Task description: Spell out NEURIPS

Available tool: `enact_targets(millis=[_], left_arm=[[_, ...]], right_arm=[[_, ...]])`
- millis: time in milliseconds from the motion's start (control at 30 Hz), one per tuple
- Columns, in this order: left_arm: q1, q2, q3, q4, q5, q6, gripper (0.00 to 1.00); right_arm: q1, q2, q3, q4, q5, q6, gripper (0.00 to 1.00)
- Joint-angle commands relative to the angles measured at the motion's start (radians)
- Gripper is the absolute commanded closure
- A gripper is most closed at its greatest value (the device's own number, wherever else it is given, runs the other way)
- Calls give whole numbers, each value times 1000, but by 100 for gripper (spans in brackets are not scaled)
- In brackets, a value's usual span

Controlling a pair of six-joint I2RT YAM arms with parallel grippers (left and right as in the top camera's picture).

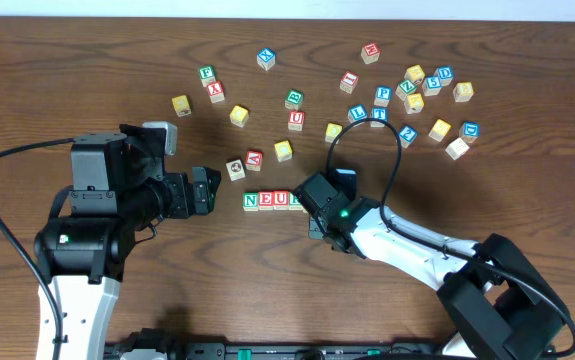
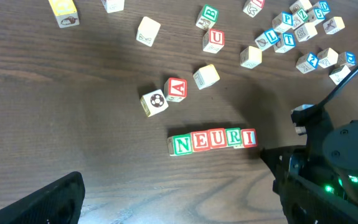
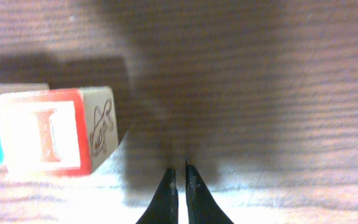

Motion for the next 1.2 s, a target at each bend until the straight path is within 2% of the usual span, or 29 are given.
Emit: enact_targets(millis=[0, 500, 1167], left_arm=[[6, -6, 14, 2, 9, 10, 2], [6, -6, 14, 2, 9, 10, 2], [6, -6, 14, 2, 9, 10, 2]], right_arm=[[3, -24, -4, -20, -65, 45, 99], [42, -24, -4, 44, -82, 29, 99], [43, -24, -4, 89, 16, -39, 99]])
